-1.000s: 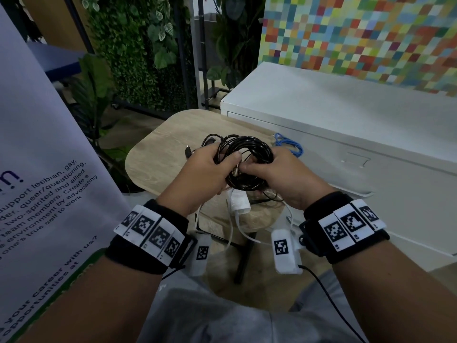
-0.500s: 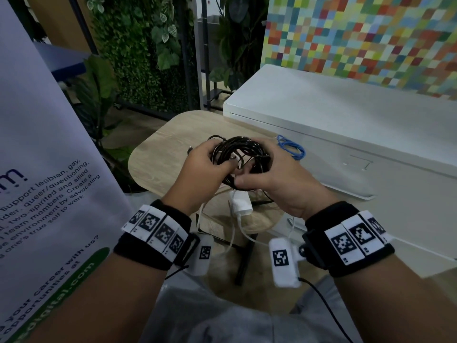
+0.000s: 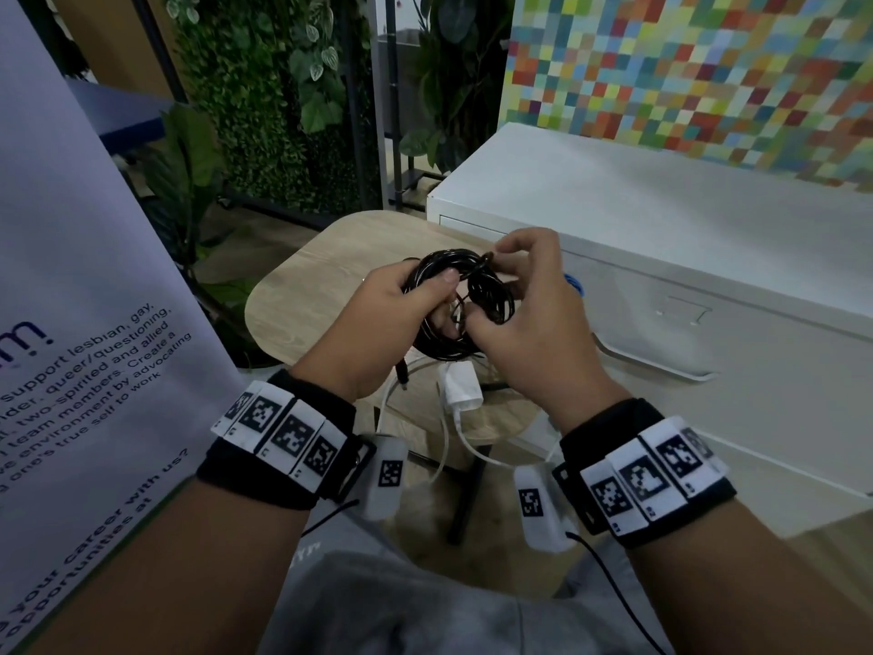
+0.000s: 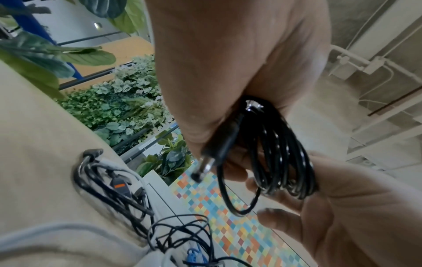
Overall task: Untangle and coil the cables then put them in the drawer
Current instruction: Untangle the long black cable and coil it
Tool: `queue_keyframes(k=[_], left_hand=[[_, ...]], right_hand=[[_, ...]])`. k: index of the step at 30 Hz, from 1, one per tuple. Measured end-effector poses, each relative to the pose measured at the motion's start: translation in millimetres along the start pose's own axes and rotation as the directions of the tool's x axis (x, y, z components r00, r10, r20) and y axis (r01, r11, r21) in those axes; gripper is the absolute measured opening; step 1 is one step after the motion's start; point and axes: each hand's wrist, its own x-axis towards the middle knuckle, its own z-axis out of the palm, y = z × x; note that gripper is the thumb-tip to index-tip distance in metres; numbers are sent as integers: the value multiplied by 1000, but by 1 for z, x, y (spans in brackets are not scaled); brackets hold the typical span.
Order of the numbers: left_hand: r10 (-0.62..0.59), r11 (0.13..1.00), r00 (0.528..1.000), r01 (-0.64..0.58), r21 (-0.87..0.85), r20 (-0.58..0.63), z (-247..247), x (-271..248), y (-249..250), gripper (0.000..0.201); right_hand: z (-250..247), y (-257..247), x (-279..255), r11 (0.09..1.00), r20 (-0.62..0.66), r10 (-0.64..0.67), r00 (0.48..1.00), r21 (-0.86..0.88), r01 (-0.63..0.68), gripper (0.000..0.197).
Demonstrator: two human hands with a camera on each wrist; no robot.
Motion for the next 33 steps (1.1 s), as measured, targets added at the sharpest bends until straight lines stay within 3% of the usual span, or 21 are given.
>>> queue_keyframes(k=[2, 5, 8, 11, 16, 23, 27, 30, 33], left_hand=[[-17, 998, 1000, 17, -54, -4, 2, -2, -3, 30], [-32, 995, 999, 32, -98, -1, 3, -2, -4, 34], [-52, 987, 998, 54, -154, 17, 4, -2, -6, 34], [-86, 978, 996, 88, -188, 22, 8, -1, -4, 38], [-117, 977, 993, 112, -179, -13, 14, 1, 0, 37], [-87, 987, 996, 84, -136, -18, 13, 1, -3, 34], [-39, 995, 996, 31, -99, -80, 9, 1, -4, 16], [-26, 993, 992, 11, -116, -127, 4, 2, -8, 11], [-23, 992, 978, -3, -126, -205, 5, 1, -12, 17]], right_hand=[[2, 7, -1, 990, -104, -114, 988, -93, 104, 50], [4, 18, 1, 933, -156, -283, 946, -273, 234, 27], [5, 21, -1, 900, -177, -352, 919, -334, 280, 17], [3, 16, -3, 900, -195, -365, 910, -324, 291, 25], [3, 20, 0, 834, -147, -471, 870, -396, 385, 6], [6, 25, 3, 841, -112, -406, 907, -435, 322, 10], [9, 18, 5, 877, -6, -288, 958, -403, 261, 9], [5, 10, 6, 950, 48, -113, 992, -286, 122, 6], [4, 4, 8, 992, 134, 72, 988, -111, -57, 9]])
